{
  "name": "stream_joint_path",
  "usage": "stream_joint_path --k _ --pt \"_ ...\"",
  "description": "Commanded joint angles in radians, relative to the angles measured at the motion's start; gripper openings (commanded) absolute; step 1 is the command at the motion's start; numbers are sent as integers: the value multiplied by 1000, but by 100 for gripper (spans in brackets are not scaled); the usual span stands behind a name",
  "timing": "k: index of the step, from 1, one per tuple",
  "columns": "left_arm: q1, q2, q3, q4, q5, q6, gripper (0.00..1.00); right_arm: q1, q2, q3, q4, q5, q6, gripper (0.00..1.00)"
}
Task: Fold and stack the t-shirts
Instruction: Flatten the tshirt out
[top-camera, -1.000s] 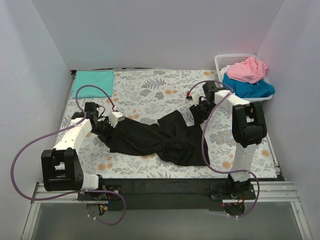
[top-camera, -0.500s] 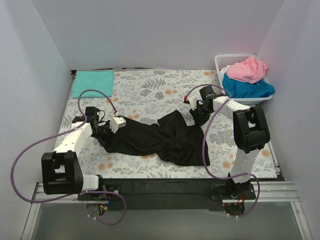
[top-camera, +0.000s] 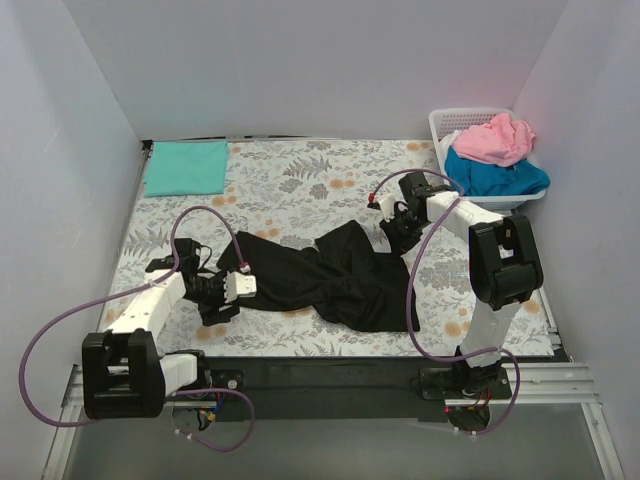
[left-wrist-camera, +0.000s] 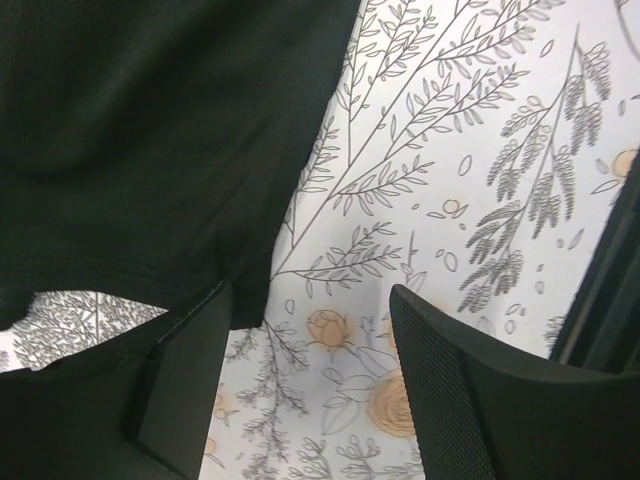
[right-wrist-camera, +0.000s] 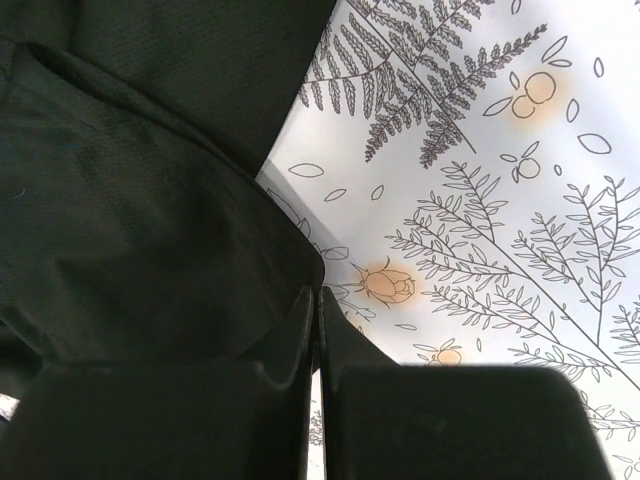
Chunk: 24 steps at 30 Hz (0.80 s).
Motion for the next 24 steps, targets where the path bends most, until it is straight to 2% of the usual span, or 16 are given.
stream_joint_path --k 1,5,11,14,15,18,20,23,24 --pt "-3 30 19 52 16 129 62 2 -32 50 -42 -18 13 1" --pt "-2 76 9 98 10 155 55 -4 -26 59 -52 -18 12 1" --pt "-3 167 -22 190 -28 149 50 -20 -31 73 -68 -27 4 1" --pt "-3 185 -34 209 -45 153 37 -29 -44 79 -74 -35 -2 1" --pt "-3 185 -33 209 -47 153 26 -32 -57 82 -80 -35 -4 1" --pt "-3 159 -19 191 -47 123 5 -49 -93 102 -94 -62 -10 1" --pt "-3 133 28 168 -35 75 0 -70 -121 128 -98 -84 -10 1" --pt "4 130 128 114 33 -83 0 -113 -181 191 -106 -107 -10 1" --pt "11 142 210 96 71 -156 0 -128 -210 217 -109 -114 -8 1"
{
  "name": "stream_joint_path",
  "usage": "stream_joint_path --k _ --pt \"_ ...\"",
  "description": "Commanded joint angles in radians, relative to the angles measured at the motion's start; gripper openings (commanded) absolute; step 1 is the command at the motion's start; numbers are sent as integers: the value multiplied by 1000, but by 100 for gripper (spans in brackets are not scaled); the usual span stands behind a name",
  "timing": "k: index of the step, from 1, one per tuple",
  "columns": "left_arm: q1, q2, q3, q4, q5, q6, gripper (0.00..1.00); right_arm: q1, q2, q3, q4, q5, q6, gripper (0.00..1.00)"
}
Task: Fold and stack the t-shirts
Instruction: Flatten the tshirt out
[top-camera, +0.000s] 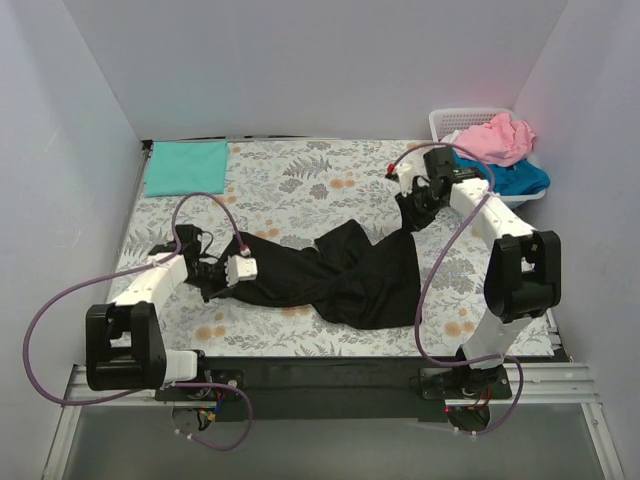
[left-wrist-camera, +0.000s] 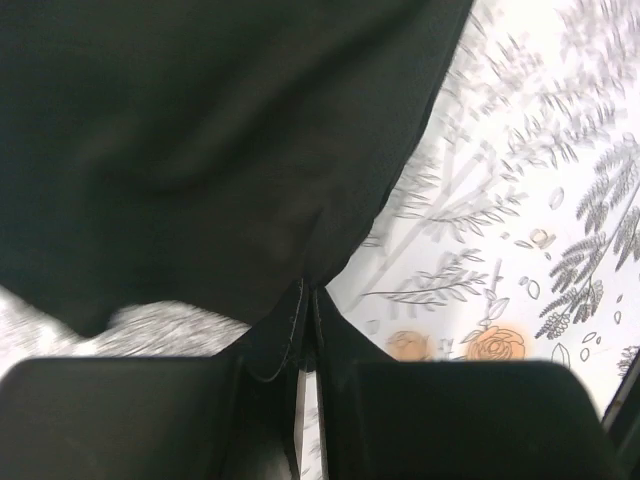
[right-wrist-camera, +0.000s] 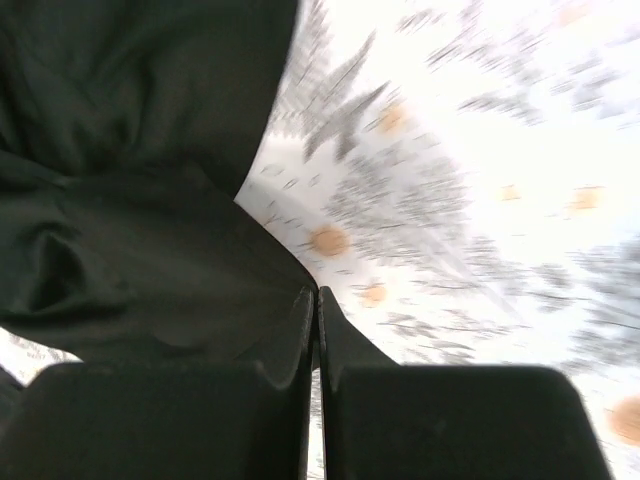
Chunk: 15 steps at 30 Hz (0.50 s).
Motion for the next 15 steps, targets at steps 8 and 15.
stream_joint_path --k 8,15 --pt "60 11 519 27 181 -543 0 -194 -200 409 -5 -110 7 1" --pt "63 39 726 201 104 -841 0 -213 -203 676 73 -69 54 1"
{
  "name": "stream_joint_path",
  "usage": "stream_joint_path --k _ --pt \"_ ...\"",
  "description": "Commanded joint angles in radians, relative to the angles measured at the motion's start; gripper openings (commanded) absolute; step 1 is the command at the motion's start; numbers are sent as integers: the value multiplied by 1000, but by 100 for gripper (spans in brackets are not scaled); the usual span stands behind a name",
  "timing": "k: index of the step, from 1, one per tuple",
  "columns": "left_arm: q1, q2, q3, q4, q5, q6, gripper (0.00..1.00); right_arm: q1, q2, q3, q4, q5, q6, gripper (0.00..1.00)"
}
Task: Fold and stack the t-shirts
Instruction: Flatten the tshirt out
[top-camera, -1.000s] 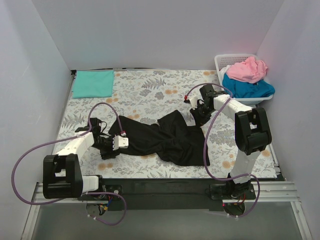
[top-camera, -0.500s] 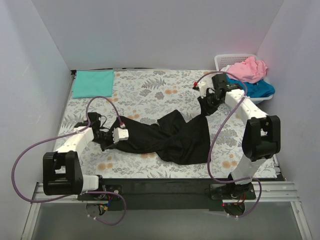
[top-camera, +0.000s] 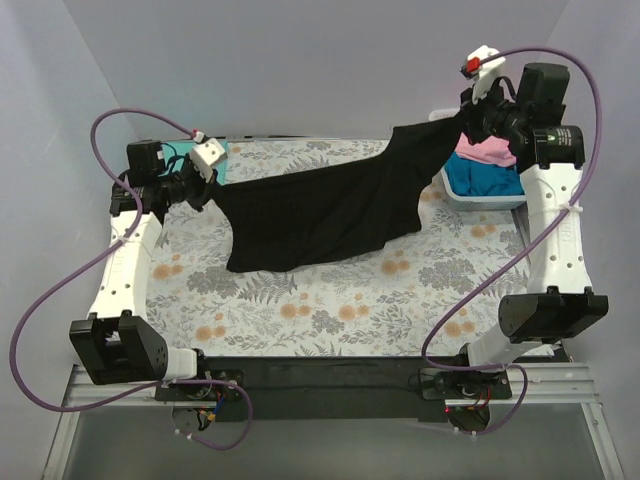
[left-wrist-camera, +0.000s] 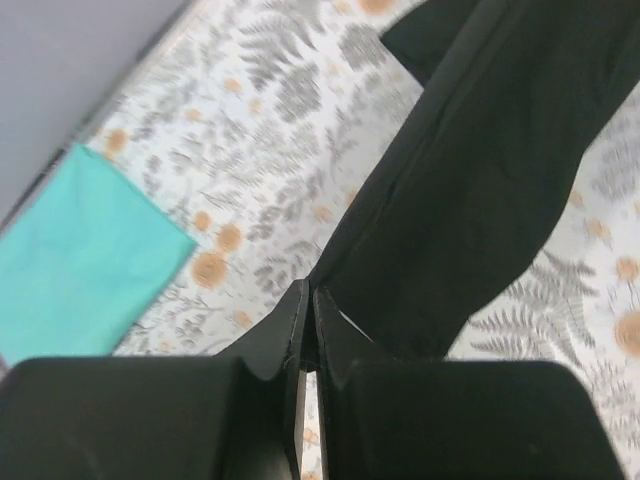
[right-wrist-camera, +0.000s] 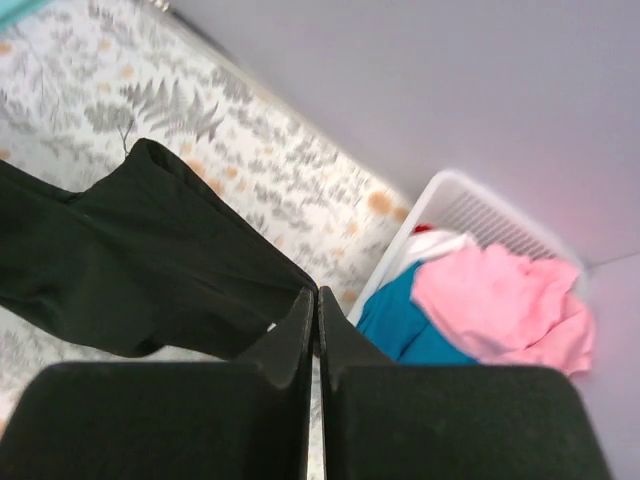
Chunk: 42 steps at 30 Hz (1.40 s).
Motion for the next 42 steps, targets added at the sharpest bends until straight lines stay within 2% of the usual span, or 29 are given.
stream_joint_path --k 1,5,8,15,19,23,27,31,35,38,39,42 --pt "8 -2 88 114 -46 -209 0 -2 -31 123 80 31 41 1" --pt "9 -26 160 163 -109 -275 0 -2 -98 145 171 74 75 1" --pt "8 -103 144 180 -129 -286 0 -2 -167 130 220 106 84 1" --pt "8 -377 33 195 -141 -265 0 -1 -379 56 292 168 67 1" --pt "9 -505 48 216 -181 -312 0 -2 -462 71 312 198 49 1" --pt "8 -569 82 284 -247 -360 1 -2 -499 127 316 198 33 1" --pt "8 -556 148 286 -266 -358 4 -2 -474 202 333 198 12 1" --pt "8 -488 182 228 -306 -312 4 -2 -436 185 372 163 -11 1" --pt "8 -401 168 136 -310 -231 4 -2 -385 67 382 71 -3 1" --pt "8 -344 113 85 -266 -188 6 -2 -362 -89 392 -21 1 1" --pt "9 -333 60 79 -252 -176 7 -2 -355 -179 395 -31 -6 1" --pt "9 -261 -23 88 -229 -154 7 62 -310 -316 431 1 -64 1"
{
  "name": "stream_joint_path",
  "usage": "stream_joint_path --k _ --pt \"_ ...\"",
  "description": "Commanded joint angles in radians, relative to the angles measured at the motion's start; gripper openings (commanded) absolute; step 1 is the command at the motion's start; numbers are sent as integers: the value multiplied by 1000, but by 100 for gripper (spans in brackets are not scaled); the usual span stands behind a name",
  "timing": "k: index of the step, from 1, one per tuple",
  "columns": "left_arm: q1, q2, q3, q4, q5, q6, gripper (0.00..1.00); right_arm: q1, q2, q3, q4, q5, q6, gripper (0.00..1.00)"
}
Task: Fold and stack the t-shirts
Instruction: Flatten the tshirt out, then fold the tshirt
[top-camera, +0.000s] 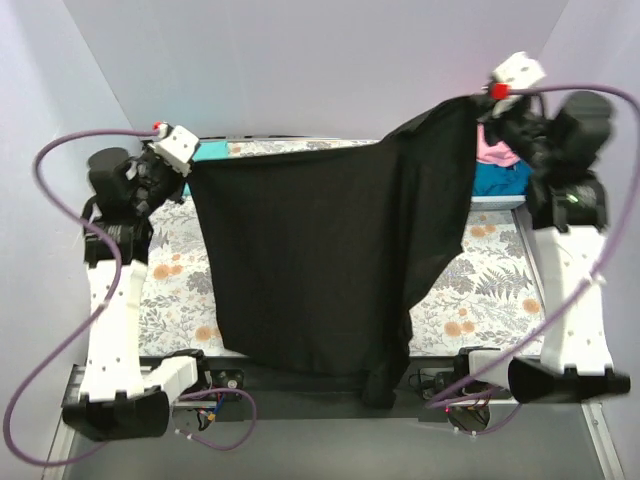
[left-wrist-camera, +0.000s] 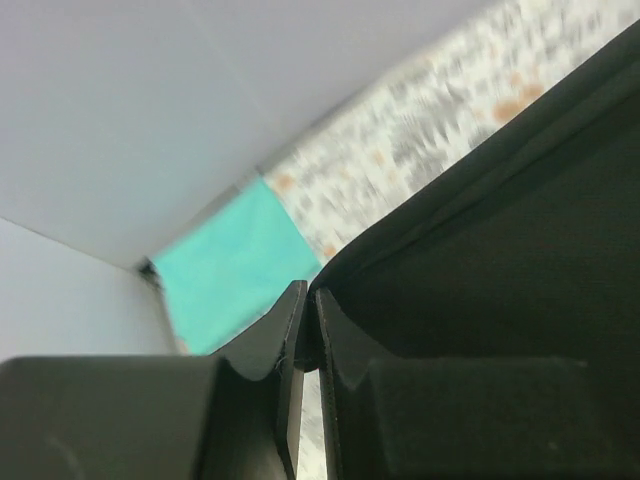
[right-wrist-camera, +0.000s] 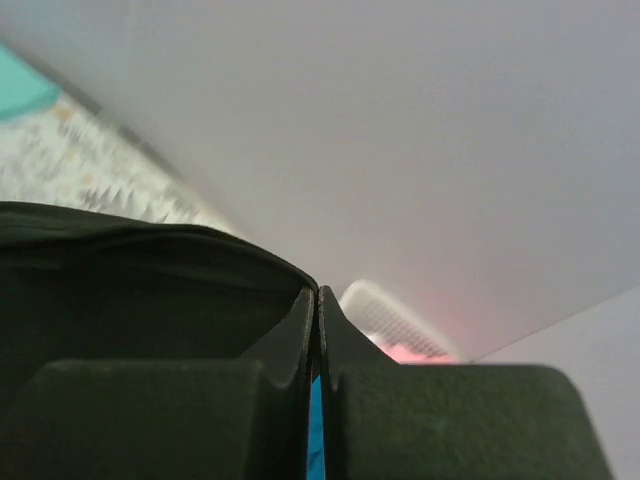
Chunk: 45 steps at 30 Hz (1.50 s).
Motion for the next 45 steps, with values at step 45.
stream_joint_path --k 45 --pt "22 770 -122 224 41 237 7 179 549 -240 73 192 -247 1"
